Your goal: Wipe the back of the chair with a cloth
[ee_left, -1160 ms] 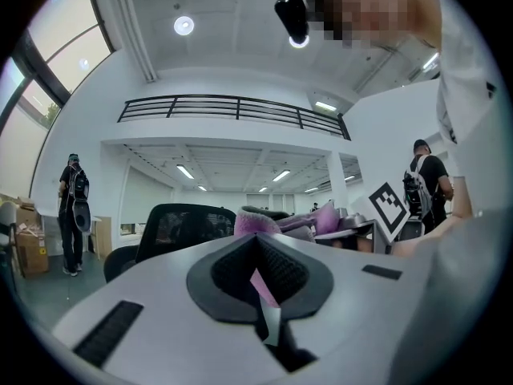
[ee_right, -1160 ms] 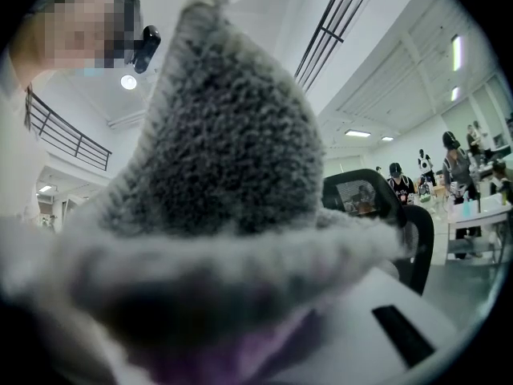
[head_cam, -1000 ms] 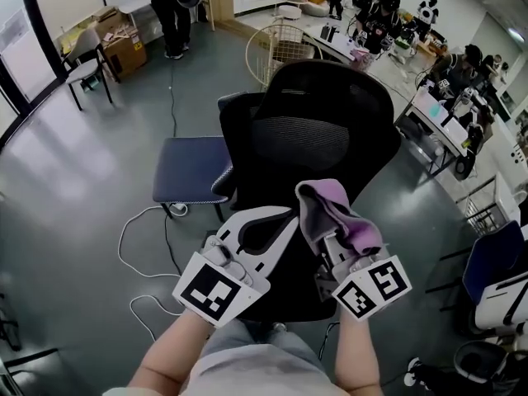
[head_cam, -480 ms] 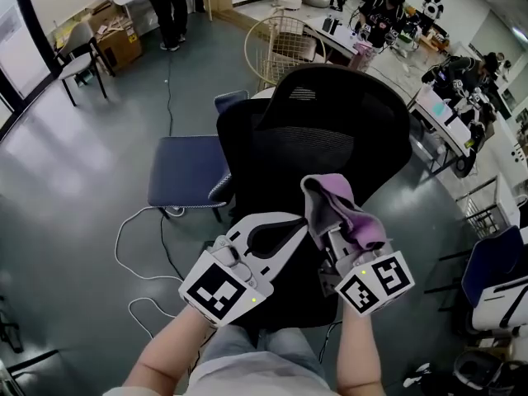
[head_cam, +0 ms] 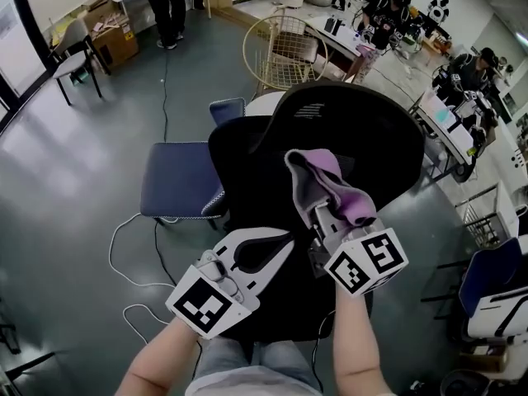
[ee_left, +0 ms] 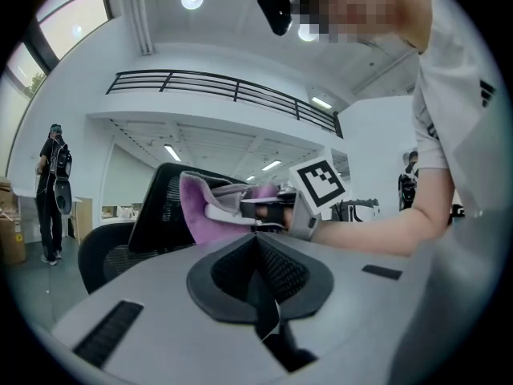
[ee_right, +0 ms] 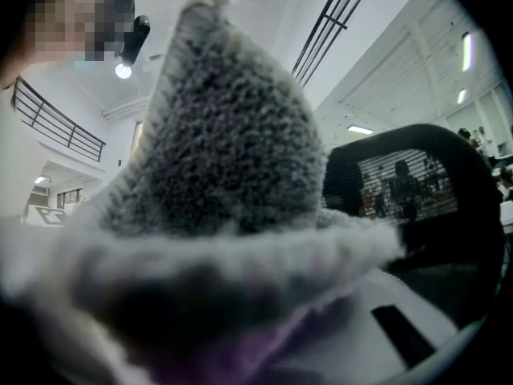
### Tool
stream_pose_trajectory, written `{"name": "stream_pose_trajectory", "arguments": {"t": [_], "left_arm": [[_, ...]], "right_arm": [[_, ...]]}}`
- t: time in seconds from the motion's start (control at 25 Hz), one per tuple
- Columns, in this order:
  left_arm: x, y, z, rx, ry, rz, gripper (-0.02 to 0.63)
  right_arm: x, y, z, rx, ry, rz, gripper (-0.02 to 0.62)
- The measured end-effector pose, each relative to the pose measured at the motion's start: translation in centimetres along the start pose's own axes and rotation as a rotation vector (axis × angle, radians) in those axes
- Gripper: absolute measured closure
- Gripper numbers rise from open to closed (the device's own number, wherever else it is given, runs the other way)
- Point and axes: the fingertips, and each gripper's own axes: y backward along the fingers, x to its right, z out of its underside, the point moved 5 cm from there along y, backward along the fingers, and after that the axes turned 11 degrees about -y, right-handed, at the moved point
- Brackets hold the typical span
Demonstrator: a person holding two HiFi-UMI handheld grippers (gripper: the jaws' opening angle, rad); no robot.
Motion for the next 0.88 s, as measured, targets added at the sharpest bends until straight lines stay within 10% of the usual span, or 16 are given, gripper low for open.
{"name": "stream_pose_trajectory", "arguments": {"t": [0.52,0.88], "left_arm": [[-2.0,1.3,1.7,-0.024,0.039,-0.057,0.595],[-0.5,-0.7,1.7,-0.020,0.011,0.006,0.595]], "right_arm": [[-0.9,-6.0,-0.8,0.017,0.024,-0.042,0.522],[2.0,-4.2,-1.1,0.048,0.052,0.086,0.522]]}}
